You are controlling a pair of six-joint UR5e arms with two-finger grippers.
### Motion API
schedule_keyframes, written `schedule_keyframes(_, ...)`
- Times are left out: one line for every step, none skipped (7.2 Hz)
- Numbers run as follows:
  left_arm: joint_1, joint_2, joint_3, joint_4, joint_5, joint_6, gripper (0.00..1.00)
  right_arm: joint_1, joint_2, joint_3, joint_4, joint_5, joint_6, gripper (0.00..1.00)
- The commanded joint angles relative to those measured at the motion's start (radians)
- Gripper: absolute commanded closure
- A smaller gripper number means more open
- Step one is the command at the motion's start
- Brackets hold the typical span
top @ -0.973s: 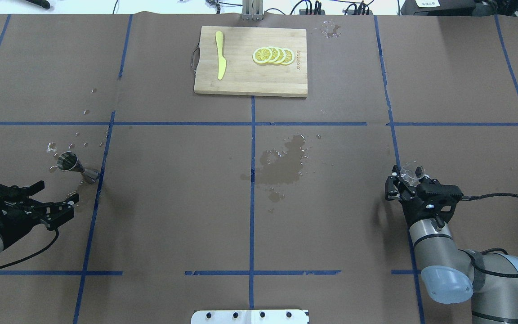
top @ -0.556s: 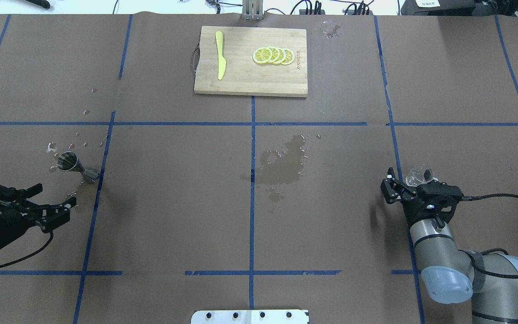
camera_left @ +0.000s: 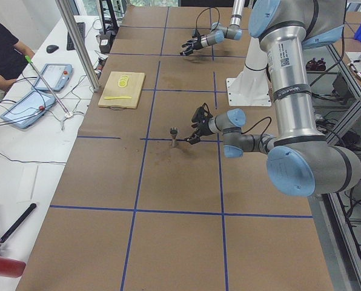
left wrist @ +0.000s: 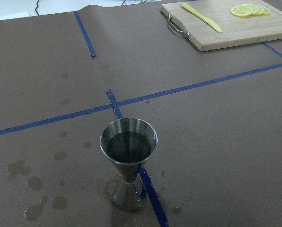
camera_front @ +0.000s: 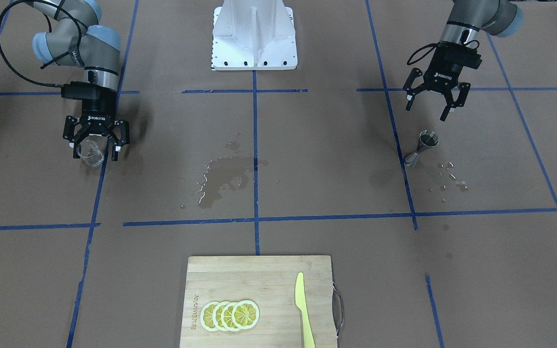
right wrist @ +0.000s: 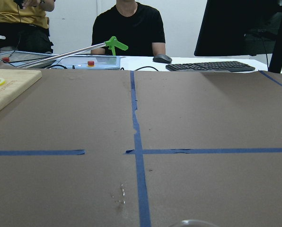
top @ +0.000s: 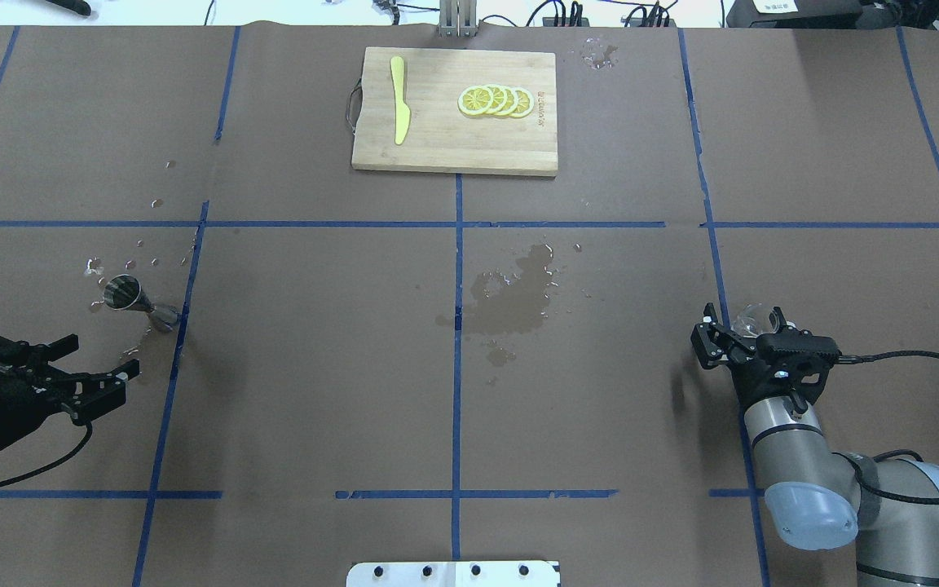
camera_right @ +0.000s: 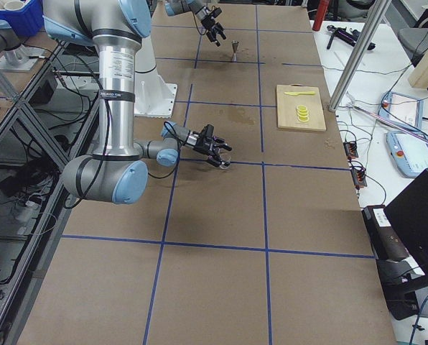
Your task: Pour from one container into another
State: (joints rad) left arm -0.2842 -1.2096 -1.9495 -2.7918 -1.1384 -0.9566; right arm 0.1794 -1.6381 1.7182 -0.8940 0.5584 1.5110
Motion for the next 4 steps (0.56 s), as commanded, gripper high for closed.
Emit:
schedule_keyframes(-0.003,0.028,-0.049,0.0,-0.03,-0.001,0.0,0.0,-0.029,0.004,0.001,0.0,0.0,0.0)
schedule_keyframes(-0.003,0.028,-0.051,0.0,-0.03,-0.001,0.0,-0.006,-0.035,0.009,0.003,-0.006,0.0,0.0)
schedule_keyframes(-0.003,0.028,-0.052,0.0,-0.032,-0.001,0.0,-0.018,-0.04,0.02,0.003,-0.009,0.0,0.0)
schedule_keyframes(-0.003,0.03,-0.055,0.0,-0.032,-0.001,0.0,-0.041,-0.061,0.064,0.003,-0.009,0.002,0.0)
